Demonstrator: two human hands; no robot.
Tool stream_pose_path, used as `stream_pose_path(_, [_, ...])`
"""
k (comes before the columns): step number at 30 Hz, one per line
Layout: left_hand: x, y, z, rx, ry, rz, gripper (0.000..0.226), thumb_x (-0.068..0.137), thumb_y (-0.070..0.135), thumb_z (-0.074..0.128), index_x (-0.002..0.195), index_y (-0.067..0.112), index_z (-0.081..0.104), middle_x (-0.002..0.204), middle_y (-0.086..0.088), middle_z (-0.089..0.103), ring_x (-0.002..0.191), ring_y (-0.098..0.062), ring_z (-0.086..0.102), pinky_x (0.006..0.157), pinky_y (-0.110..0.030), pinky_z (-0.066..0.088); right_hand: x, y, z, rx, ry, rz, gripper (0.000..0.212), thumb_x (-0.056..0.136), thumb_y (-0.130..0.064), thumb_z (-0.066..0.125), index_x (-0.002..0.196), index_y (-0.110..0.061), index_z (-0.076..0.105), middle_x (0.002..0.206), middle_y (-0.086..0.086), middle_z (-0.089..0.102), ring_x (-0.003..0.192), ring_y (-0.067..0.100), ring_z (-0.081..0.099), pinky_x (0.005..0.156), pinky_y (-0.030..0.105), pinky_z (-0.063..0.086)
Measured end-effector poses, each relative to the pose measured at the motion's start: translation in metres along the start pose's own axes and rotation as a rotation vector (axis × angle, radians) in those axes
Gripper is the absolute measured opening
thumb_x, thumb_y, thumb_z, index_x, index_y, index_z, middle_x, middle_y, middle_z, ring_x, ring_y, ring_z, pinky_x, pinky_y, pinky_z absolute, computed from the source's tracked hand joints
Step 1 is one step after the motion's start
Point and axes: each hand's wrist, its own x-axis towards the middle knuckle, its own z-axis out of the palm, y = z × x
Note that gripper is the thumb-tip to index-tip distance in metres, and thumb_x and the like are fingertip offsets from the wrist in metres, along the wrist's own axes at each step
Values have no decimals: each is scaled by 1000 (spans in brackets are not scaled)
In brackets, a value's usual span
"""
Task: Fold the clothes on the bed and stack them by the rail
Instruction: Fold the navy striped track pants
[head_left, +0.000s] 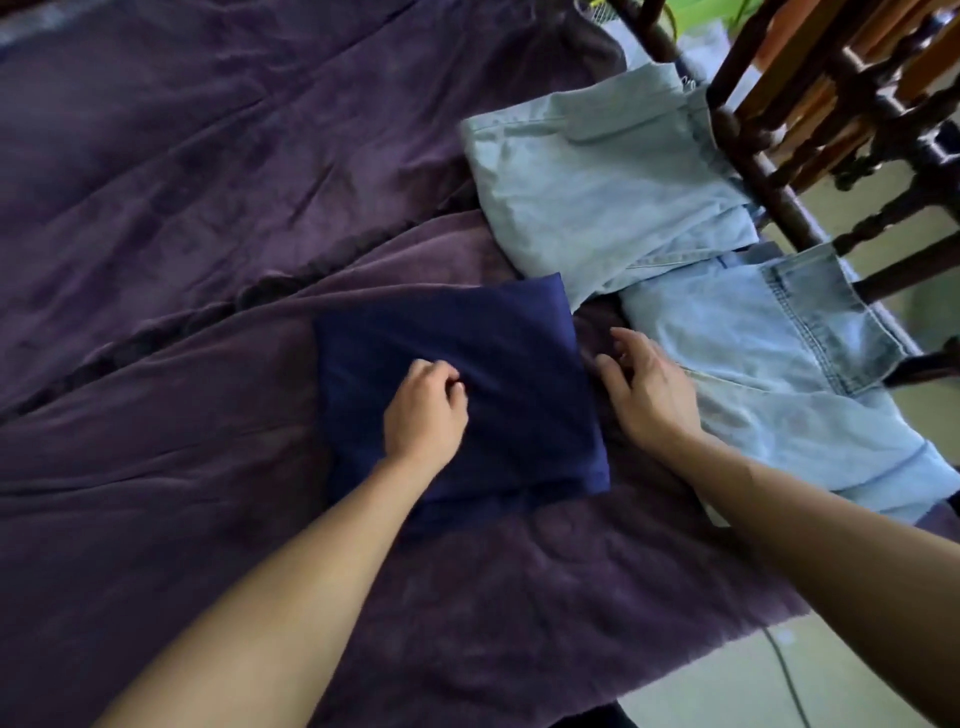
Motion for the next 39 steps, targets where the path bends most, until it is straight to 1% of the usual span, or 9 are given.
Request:
stream_pose_path(4, [26, -68, -38, 175, 124, -226, 38, 91, 27, 57, 125, 11, 53, 127, -15, 49, 117, -35, 46, 93, -46, 41, 29, -32, 30, 191, -168, 154, 71, 84, -60, 56, 138, -16, 41, 134, 7, 54, 121, 28, 51, 96, 37, 40])
stream_pose_path(7, [58, -104, -52, 343, 85, -250, 56, 94, 39, 51, 142, 13, 36, 142, -18, 37, 127, -39, 37, 100, -50, 36, 43, -44, 57, 219, -163, 224, 74, 81, -69, 52, 127, -12, 42, 126, 12, 58, 115, 36, 54, 85, 40, 41])
stream_pose_path(10, [97, -119, -47, 149, -45, -354, 70, 92, 52, 47, 150, 24, 18, 153, -12, 26, 137, -35, 30, 107, -48, 30, 42, -48, 79, 171, -30, 227, 67, 82, -68, 51, 117, -11, 44, 115, 15, 63, 105, 40, 58, 73, 37, 34])
stream_pose_path(13, [107, -120, -29, -132, -53, -439, 68, 90, 43, 57, 148, 22, 27, 148, -10, 39, 133, -33, 39, 107, -38, 32, 31, -46, 84, 142, 51, 230, 60, 83, -64, 54, 118, -16, 45, 111, 13, 65, 101, 40, 58, 72, 36, 32])
stream_pose_path(16, [90, -114, -24, -152, 96, -323, 43, 91, 22, 59, 132, 14, 48, 130, -12, 56, 120, -33, 51, 100, -36, 39, 14, -47, 73, 185, 87, 198, 50, 81, -64, 57, 106, -21, 49, 103, 6, 67, 98, 36, 60, 72, 36, 38])
stream_pose_path(22, [75, -66, -68, -42, 294, -1, 26, 93, 18, 54, 119, 13, 53, 117, -13, 55, 101, -39, 55, 84, -46, 44, 18, -69, 11, 230, 207, 54, 37, 83, -57, 61, 98, -27, 48, 81, -14, 57, 87, 28, 60, 68, 33, 36])
stream_pose_path(27, [108, 11, -97, -203, 402, 131, 24, 91, 16, 56, 114, 8, 55, 113, -13, 59, 102, -34, 54, 82, -35, 36, 89, -72, -77, 122, 371, -51, 39, 82, -56, 63, 93, -22, 46, 87, 3, 61, 89, 35, 59, 65, 33, 31])
stream_pose_path(35, [197, 118, -66, -386, 363, -26, 21, 90, 16, 58, 109, 9, 53, 108, -9, 62, 101, -29, 57, 84, -35, 42, 242, -51, -160, -183, 335, -61, 54, 82, -58, 60, 112, -16, 47, 111, 20, 61, 102, 43, 56, 73, 43, 38])
stream_pose_path(39, [255, 121, -42, -327, 296, -128, 53, 92, 23, 57, 141, 13, 37, 135, -15, 48, 125, -30, 45, 101, -32, 33, 306, -40, -144, -257, 205, -77, 57, 89, -50, 57, 130, -15, 41, 122, 22, 56, 110, 43, 54, 83, 46, 43])
